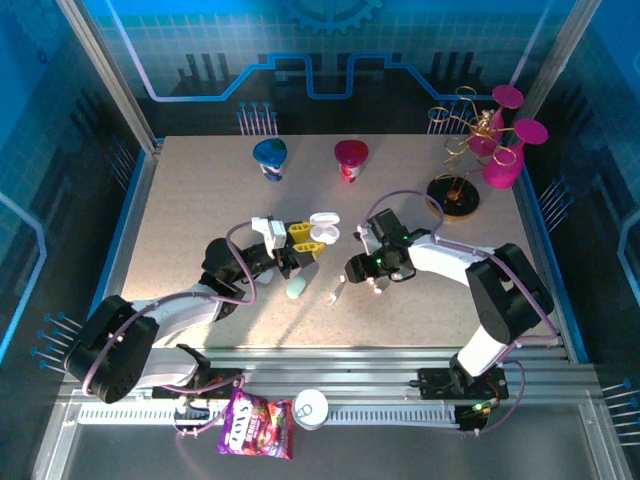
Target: Insert wireless bluetooth earbuds into charging case
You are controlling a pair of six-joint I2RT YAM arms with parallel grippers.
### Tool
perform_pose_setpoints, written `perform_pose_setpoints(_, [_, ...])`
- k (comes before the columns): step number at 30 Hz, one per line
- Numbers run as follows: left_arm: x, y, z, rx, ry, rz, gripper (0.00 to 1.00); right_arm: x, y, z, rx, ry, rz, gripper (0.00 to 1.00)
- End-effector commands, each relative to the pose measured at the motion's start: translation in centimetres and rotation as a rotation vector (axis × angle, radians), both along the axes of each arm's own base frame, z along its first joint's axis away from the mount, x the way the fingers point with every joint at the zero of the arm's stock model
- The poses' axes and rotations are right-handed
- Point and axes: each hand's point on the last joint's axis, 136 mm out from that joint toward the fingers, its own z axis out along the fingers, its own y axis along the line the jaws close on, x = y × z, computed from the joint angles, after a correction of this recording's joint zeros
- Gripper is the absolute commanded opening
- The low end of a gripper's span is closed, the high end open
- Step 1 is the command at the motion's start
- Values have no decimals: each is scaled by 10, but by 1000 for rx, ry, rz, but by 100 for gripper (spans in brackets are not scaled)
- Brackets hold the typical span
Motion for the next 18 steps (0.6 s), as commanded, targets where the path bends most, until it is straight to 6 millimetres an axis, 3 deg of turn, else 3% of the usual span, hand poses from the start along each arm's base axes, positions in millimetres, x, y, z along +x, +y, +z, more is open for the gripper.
perform_pose_setpoints(1, [-6, -3, 3, 0, -15, -39, 24, -11, -8, -7, 11, 31, 0, 66])
perform_pose_setpoints(12, [-6, -6, 4, -10, -11, -62, 24, -37, -3, -5, 91, 88, 18, 57])
perform_pose_setpoints(18, [-8, -6, 2, -9, -1, -63, 24, -35, 3, 0, 139, 80, 6, 51])
